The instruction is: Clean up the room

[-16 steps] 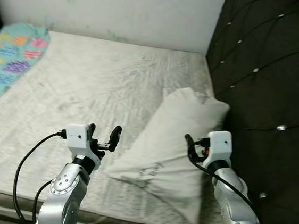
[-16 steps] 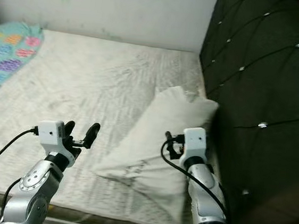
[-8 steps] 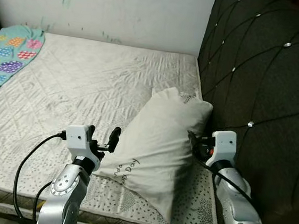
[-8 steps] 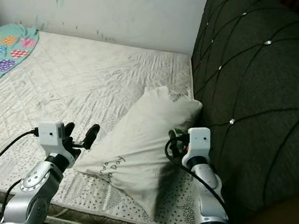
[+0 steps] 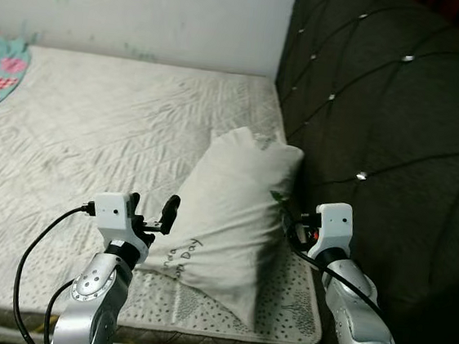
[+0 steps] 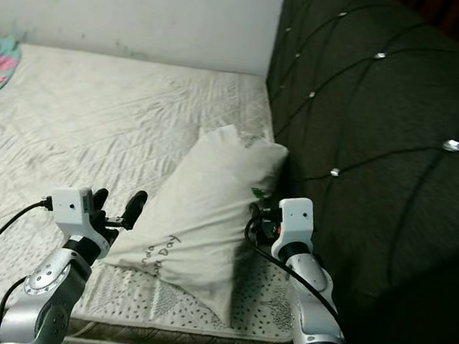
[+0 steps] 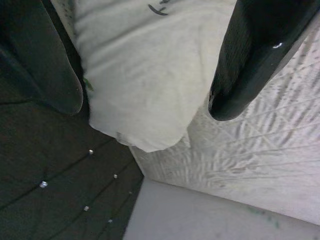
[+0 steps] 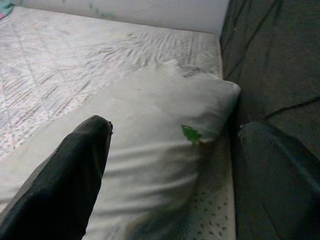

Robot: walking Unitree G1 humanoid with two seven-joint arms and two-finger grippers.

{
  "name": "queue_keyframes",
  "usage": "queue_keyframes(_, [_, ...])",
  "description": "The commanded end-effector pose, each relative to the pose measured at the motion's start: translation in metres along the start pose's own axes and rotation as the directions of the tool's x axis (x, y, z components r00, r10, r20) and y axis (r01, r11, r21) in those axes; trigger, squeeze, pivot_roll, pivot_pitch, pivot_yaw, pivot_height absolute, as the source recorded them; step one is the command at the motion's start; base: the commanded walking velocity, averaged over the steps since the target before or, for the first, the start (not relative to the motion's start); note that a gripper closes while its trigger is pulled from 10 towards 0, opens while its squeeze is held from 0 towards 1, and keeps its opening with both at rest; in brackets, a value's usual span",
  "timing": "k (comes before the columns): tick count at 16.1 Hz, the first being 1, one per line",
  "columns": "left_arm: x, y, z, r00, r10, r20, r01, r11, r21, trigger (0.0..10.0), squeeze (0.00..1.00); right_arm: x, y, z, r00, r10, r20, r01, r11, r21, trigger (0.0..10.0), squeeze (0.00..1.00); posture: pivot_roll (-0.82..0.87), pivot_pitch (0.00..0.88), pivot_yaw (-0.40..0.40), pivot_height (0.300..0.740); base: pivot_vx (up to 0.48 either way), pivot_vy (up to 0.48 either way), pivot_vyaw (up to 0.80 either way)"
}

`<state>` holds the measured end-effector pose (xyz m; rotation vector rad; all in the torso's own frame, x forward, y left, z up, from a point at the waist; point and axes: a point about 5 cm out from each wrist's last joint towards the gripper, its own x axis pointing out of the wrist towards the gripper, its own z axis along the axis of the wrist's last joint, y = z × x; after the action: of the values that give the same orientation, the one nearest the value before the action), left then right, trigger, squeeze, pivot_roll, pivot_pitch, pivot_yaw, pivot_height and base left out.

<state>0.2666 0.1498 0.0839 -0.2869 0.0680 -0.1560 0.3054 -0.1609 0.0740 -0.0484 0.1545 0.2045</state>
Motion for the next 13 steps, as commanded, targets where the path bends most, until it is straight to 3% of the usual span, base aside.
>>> queue_keyframes(1, [0.0010,-0.0018,0.0016,1.000,-0.007,0.009,0.007,1.000,0.002,10.0,0.00,0.0025,0.0007,0.0071,1.000,0.011,0.028,-0.011,1.000,-0.003,10.0,0.00,-0.06,0.000,-0.014,0.740,0.000,0.000,0.00])
queue_keyframes(6, [0.0009,-0.0039,0.0027,1.000,-0.021,0.017,0.021,1.000,0.005,10.0,0.00,0.0027,0.0008,0.0071,1.000,0.014,0.027,-0.014,1.000,-0.012,10.0,0.00,-0.06,0.000,-0.016,0.740,0.000,0.000,0.00])
queue_keyframes(13, [0.0009,-0.0016,0.0038,1.000,-0.008,0.022,0.008,1.000,-0.019,10.0,0.00,0.0015,0.0006,0.0045,1.000,0.009,0.015,-0.009,1.000,-0.010,10.0,0.00,-0.06,0.000,-0.014,0.740,0.000,0.434,0.00])
